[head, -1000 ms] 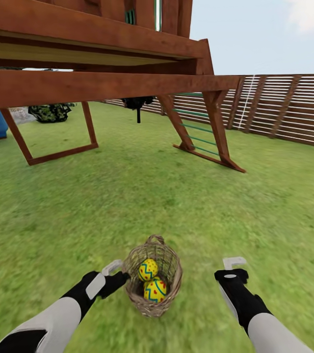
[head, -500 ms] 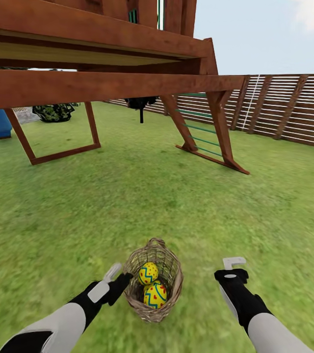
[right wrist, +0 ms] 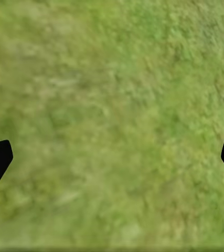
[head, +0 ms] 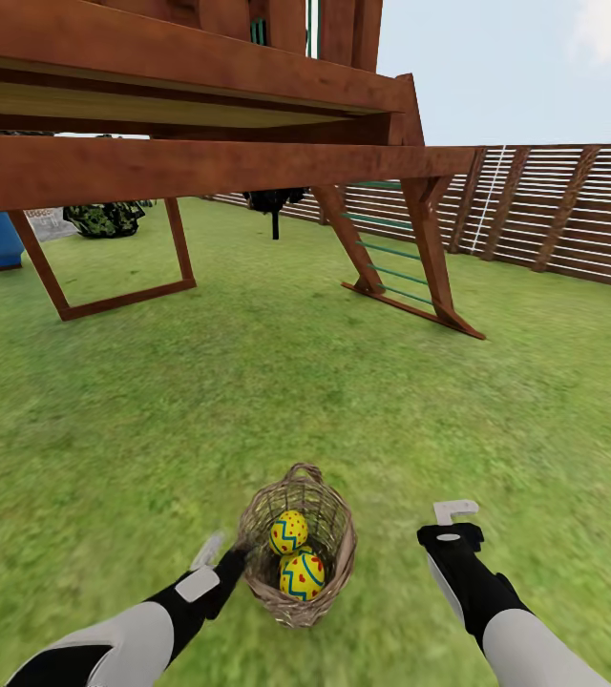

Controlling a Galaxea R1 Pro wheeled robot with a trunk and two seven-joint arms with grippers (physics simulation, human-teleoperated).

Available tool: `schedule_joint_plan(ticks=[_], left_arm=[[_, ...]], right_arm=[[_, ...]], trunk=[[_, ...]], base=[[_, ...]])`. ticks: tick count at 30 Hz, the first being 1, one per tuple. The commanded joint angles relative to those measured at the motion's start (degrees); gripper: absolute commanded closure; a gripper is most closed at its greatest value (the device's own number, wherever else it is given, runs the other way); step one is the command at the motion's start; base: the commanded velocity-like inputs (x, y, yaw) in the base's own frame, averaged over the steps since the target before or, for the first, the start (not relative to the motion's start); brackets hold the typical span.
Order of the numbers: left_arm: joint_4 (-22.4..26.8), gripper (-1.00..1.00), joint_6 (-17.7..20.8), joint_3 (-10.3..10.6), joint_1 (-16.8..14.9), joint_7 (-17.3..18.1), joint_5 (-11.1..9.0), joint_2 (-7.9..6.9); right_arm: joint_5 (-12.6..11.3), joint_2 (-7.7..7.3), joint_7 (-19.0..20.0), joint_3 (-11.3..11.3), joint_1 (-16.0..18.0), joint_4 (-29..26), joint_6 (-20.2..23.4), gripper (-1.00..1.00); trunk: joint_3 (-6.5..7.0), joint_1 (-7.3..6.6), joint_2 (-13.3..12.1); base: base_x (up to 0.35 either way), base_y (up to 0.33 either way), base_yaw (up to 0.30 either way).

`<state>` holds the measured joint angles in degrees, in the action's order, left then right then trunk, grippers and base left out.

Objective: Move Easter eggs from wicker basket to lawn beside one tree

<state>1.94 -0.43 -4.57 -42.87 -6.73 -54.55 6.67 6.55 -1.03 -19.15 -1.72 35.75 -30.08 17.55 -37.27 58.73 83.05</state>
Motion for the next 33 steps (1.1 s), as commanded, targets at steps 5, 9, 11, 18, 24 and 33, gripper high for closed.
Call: schedule_joint_plan(ticks=[5,9,11,18,24,33], left_arm=[[-0.6,-1.00,-6.3,-0.4,0.0,-7.7,-1.4,0.71],[-0.7,-1.00,-9.1,-0.5,0.0,-12.2,-1.5,1.02],[-0.7,-1.00,-9.4,-0.5,0.0,-12.8,-1.4,1.04],[-0.6,-1.00,-9.5,-0.4,0.0,-13.2,-1.4,1.27],[-0.7,-1.00,-9.5,-0.5,0.0,-13.1,-1.5,1.32],[-0.7,-1.00,-9.5,-0.5,0.0,-13.1,-1.5,1.33]], right_arm=[[0.6,-0.02,-0.1,-0.2,0.0,-0.1,0.6,-1.00],[0.6,-0.03,-0.1,-0.1,0.0,-0.1,0.6,-1.00],[0.6,-0.03,-0.1,-0.1,0.0,-0.1,0.6,-1.00],[0.6,-0.03,-0.1,-0.1,0.0,0.0,0.6,-1.00],[0.6,-0.03,-0.1,-0.1,0.0,-0.1,0.5,-1.00],[0.5,0.04,-0.2,-0.1,0.0,0.0,0.5,-1.00]], trunk=[[-0.05,0.00,0.0],[-0.05,0.00,0.0],[-0.05,0.00,0.0],[-0.05,0.00,0.0],[-0.05,0.00,0.0],[-0.05,0.00,0.0]], base=[[0.000,0.000,0.000],[0.000,0.000,0.000],[0.000,0.000,0.000],[0.000,-0.100,0.000],[0.000,-0.313,0.000],[0.000,-0.329,0.024]])
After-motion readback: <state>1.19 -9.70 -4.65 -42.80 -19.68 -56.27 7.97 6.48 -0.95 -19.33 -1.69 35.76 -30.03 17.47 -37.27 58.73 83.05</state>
